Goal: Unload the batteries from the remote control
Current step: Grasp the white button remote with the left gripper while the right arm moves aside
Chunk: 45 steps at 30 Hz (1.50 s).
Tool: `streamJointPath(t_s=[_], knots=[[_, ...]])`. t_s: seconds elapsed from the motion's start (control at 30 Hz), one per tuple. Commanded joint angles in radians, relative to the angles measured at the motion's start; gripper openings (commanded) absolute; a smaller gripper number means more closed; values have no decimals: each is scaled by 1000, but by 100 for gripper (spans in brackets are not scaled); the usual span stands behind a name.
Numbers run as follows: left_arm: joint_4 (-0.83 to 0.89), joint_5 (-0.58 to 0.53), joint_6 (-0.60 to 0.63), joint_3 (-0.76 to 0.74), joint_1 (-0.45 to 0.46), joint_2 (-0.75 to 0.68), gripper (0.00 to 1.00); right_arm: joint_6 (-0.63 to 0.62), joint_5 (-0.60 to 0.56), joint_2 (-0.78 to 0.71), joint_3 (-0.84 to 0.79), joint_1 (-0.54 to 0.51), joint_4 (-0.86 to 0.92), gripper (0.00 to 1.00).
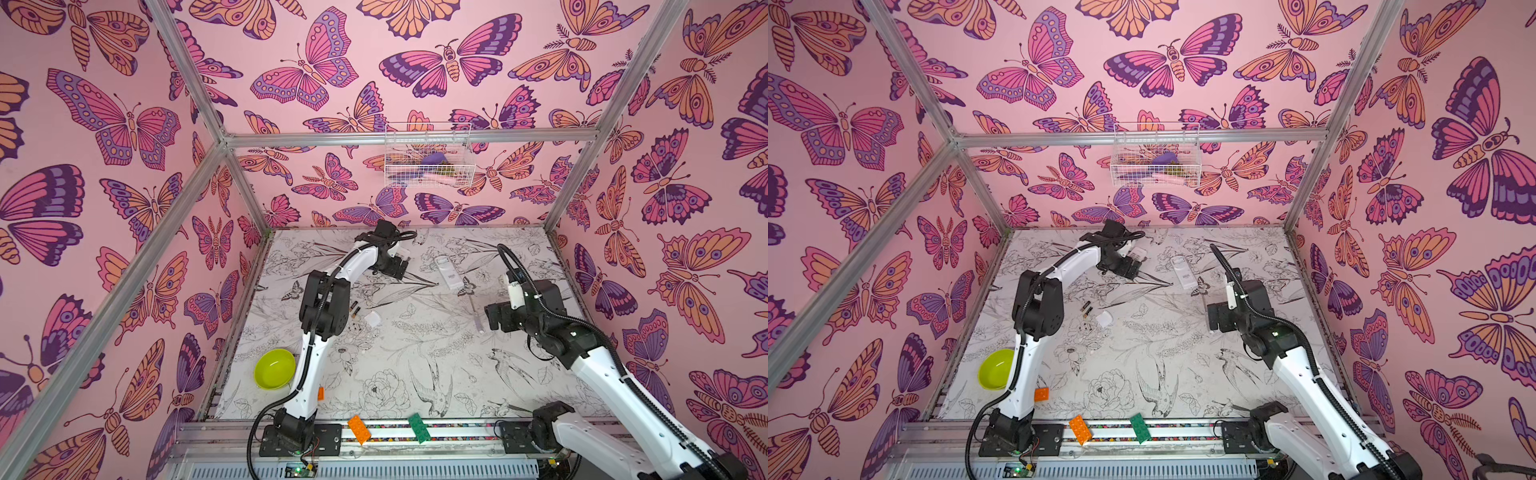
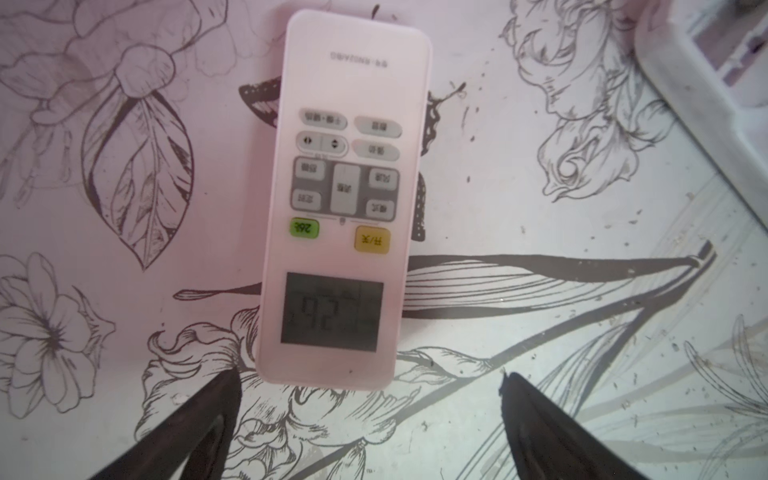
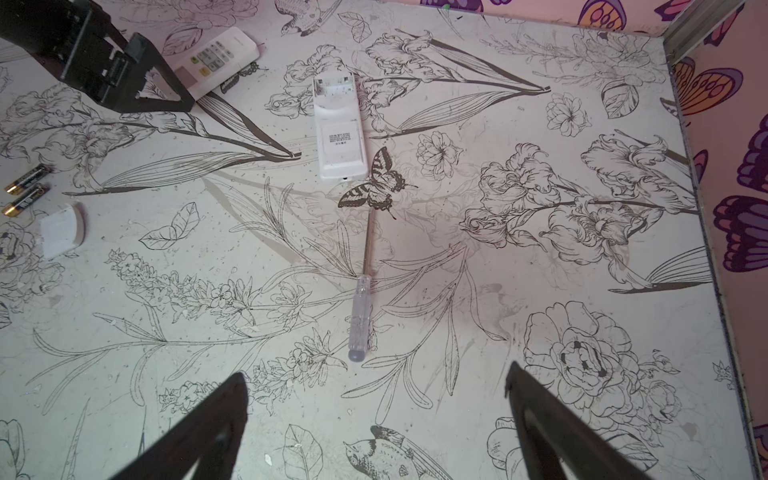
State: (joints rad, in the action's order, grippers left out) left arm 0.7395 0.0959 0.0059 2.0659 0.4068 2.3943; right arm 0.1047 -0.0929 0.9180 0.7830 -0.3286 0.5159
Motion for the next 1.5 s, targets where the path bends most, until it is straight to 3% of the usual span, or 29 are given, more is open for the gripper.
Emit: streamJointPath(t_s=[0.0, 0.07, 0.17, 0.37, 0.63, 0.67, 0.73, 0.97, 1.27, 1.47], knots=[[62, -68, -137, 21, -2, 19, 99, 6, 5, -16, -13, 6, 6, 97], [35, -109, -245, -25, -3, -7, 99, 22, 13, -16, -10, 5, 13, 97], [-22, -76, -322, -56, -4, -20, 99, 42, 22, -43, -28, 5, 3, 96], [-32, -1, -248, 31, -2, 42, 97, 53, 6, -65, -32, 5, 12, 96], [-23, 57, -130, 145, -6, 114, 85, 56, -8, -79, -27, 6, 14, 95], [-11, 52, -137, 161, -7, 122, 86, 54, -7, -75, -22, 5, 19, 95], [9, 8, -195, 152, -8, 115, 98, 53, -8, -70, -8, 7, 31, 95], [31, 21, -277, 150, -25, 106, 99, 59, -10, -84, 7, 5, 47, 94], [44, 79, -291, 85, 16, 97, 82, 53, -20, -77, 28, 5, 50, 93], [40, -1, -285, 50, 13, 144, 80, 47, -26, -93, 45, 5, 76, 92]])
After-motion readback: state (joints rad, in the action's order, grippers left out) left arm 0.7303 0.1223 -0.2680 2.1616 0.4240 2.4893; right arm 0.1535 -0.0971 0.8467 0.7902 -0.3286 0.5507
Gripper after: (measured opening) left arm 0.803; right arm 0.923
